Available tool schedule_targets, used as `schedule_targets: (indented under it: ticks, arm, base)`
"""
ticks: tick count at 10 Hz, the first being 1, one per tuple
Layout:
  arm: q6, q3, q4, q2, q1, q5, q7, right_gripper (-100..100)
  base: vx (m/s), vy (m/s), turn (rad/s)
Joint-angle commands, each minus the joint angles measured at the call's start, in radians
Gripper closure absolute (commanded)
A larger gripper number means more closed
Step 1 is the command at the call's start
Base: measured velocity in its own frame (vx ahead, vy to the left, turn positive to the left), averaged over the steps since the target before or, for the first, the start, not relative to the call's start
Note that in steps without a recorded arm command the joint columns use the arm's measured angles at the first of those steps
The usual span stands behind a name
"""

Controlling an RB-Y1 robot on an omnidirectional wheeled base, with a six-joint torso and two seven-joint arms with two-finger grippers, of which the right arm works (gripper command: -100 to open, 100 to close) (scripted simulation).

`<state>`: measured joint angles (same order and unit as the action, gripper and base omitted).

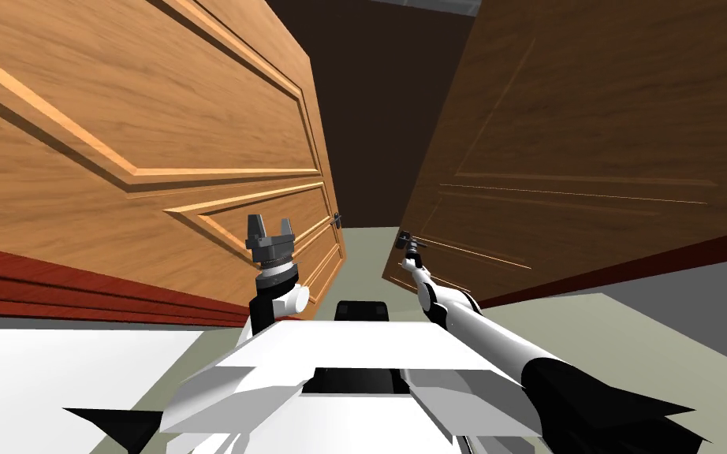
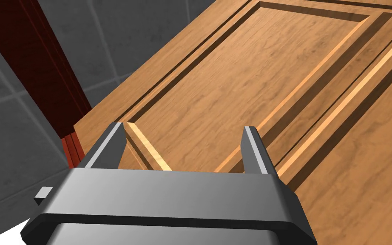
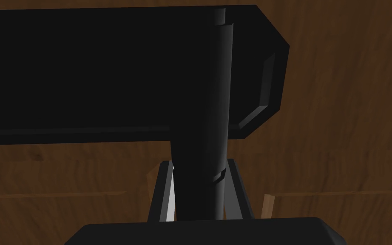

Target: Push the door open

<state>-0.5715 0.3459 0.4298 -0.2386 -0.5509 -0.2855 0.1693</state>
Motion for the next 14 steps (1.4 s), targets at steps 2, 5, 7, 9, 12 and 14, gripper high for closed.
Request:
schedule_targets:
  ticks: [2,5,7,9,12,14]
  arm:
    - [0.010,0.037,0.033,0.003,0.012,-0.012,0.038,100]
    - [0.008,0.076,0.021,0.013,0.001,-0.025,0.078,100]
    - [0.011,0.079,0.017,0.016,0.002,-0.027,0.081,100]
    - [-0.001,0.101,0.011,0.021,-0.007,-0.037,0.108,100]
    - [-0.014,0.129,0.004,0.032,-0.017,-0.050,0.145,100]
    - [-0.026,0.154,-0.002,0.042,-0.026,-0.062,0.177,100]
  base:
    - [0.136,0.043,-0.063]
    - [0.183,0.059,-0.094]
    - [0.116,0.041,-0.063]
    - [0.151,-0.023,-0.065]
    - [0.166,-0.008,-0.072]
    - [0.092,-0.014,-0.046]
